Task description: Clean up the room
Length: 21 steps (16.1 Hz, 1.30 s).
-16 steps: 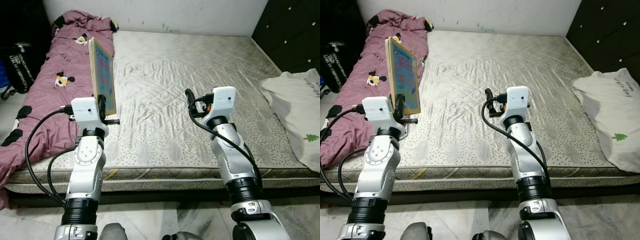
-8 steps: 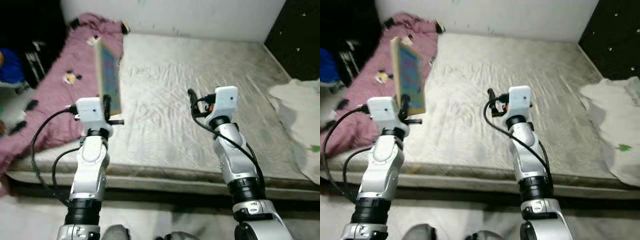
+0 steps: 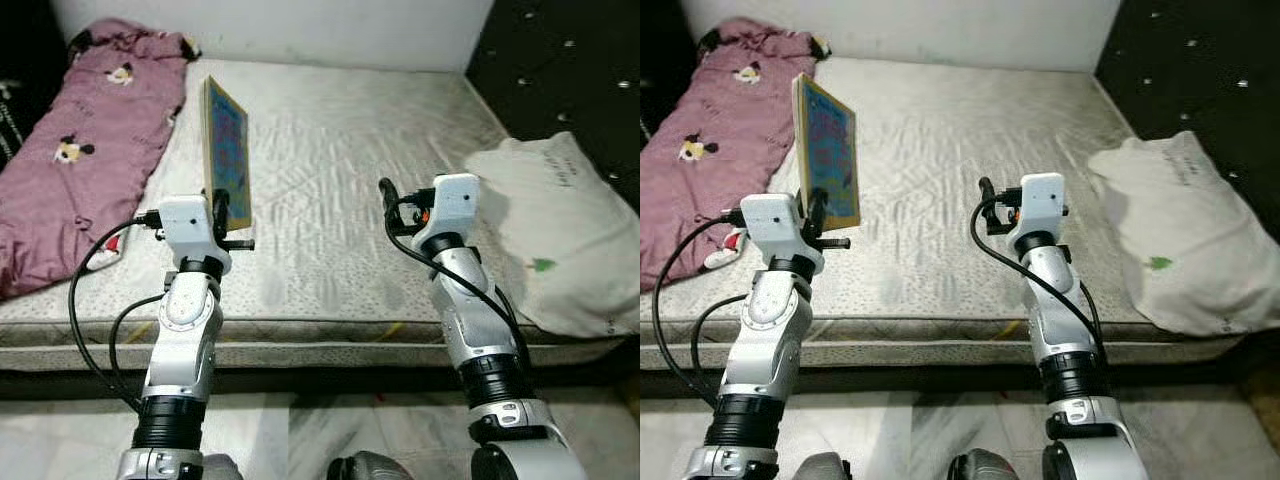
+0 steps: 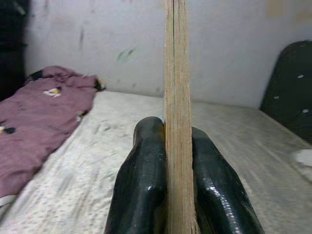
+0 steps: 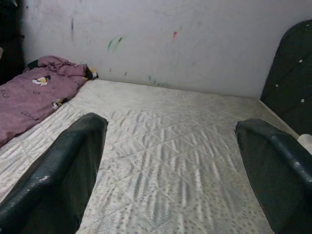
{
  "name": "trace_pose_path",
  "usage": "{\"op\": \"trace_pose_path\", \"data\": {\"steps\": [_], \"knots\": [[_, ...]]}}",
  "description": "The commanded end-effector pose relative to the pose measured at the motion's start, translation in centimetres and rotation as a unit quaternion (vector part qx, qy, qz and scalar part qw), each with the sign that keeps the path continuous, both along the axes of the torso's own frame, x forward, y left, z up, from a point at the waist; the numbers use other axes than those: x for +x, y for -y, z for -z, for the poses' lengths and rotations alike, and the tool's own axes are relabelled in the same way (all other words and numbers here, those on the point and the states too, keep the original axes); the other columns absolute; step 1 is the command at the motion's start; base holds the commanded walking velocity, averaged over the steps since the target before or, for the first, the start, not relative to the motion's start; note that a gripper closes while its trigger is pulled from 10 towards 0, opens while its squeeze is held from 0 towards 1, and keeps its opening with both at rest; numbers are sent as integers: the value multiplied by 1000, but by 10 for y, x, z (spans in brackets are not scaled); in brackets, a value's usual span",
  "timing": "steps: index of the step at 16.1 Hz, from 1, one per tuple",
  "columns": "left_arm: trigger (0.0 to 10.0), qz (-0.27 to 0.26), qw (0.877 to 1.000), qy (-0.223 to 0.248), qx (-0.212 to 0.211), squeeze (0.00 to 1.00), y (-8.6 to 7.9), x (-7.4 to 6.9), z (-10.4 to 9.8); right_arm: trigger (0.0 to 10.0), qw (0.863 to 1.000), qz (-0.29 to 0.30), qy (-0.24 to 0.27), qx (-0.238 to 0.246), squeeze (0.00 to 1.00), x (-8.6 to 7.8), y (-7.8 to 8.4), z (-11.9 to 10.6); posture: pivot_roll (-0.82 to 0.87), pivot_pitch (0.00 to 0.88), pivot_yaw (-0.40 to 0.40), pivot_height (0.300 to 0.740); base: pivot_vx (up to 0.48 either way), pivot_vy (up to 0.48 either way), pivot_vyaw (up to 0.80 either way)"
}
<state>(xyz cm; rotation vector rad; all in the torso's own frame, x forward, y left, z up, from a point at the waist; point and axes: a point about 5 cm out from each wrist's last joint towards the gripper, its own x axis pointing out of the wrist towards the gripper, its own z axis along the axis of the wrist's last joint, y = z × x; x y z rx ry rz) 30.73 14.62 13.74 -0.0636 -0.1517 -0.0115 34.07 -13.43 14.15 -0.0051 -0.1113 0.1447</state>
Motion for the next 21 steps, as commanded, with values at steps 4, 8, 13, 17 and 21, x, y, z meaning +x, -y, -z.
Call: {"op": "trace_pose_path", "data": {"steps": [4,8,13,17,21], "knots": [[10000,3,999,43,-3,0,-5,-1,-16,10000,1000,-4,7,1,0,1,-5,-4,41,0,-70,740,295,0,0],[10000,11,999,45,-5,0,-4,-1,-16,10000,1000,-3,6,1,0,2,-4,-4,41,0,-69,740,359,0,0],[10000,15,999,44,-7,0,-3,-2,-15,10000,1000,-2,7,0,0,2,-3,-4,43,0,-70,740,366,0,0],[10000,9,999,34,-17,0,-2,-1,-13,10000,1000,1,5,-1,0,3,-2,-3,44,0,-68,740,266,0,0],[10000,0,1000,20,-7,0,-1,0,-10,10000,1000,11,-5,9,0,3,2,1,45,0,-66,740,0,0,-200]]}}
